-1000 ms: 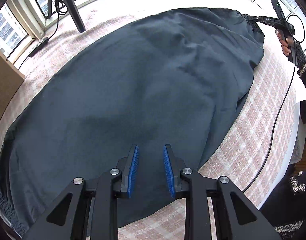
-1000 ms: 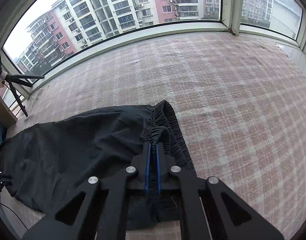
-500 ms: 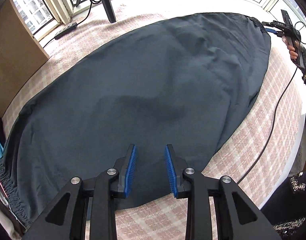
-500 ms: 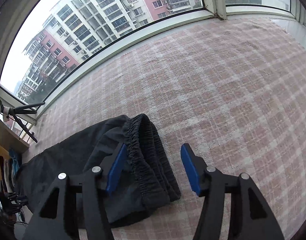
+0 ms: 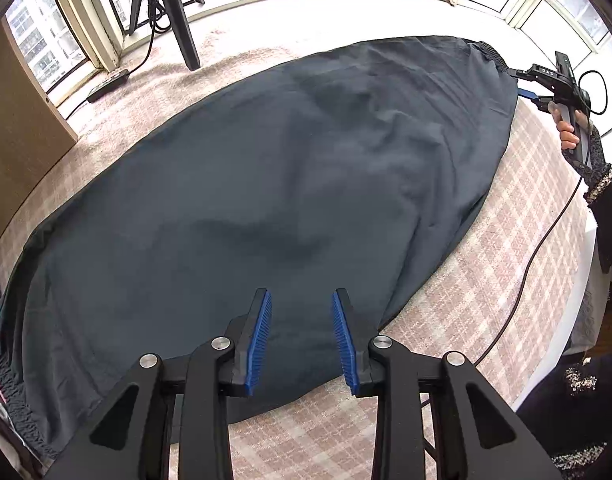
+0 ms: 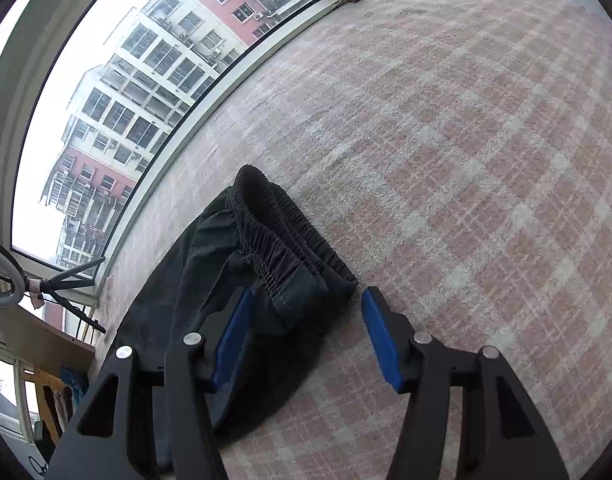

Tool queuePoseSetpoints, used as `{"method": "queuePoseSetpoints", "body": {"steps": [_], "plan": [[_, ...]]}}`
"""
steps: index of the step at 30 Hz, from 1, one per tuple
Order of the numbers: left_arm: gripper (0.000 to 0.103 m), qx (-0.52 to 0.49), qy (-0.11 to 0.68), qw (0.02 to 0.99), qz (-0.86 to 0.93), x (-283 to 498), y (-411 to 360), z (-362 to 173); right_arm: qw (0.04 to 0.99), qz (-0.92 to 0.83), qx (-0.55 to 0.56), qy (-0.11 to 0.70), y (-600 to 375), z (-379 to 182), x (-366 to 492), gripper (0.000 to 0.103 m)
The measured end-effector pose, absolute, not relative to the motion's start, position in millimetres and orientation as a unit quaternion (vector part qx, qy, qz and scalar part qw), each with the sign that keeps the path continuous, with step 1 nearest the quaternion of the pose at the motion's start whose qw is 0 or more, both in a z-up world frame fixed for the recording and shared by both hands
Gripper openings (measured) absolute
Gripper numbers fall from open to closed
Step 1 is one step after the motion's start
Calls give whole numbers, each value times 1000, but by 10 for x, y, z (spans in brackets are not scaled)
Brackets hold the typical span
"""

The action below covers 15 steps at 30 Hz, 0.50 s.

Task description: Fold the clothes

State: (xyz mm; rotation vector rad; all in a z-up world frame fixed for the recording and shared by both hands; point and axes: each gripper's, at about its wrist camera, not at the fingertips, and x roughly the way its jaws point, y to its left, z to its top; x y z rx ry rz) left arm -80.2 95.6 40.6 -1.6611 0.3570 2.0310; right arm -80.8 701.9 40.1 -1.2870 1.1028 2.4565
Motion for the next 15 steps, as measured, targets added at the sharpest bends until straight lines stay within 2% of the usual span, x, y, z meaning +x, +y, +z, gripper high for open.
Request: {"method": "queuePoseSetpoints", "body": {"steps": [3,9,15], "plan": [[30,-612,121,238,745,-802,922,361,74,828,-415,370,6951,391,-832,57],[30,-622,102,228,742,-801,877,250,35,830,-360,424,6902,331,-710,56],[30,-626,104,237,736,-804,948,185,61,844,-374,379,6772,336,-756,56]]}}
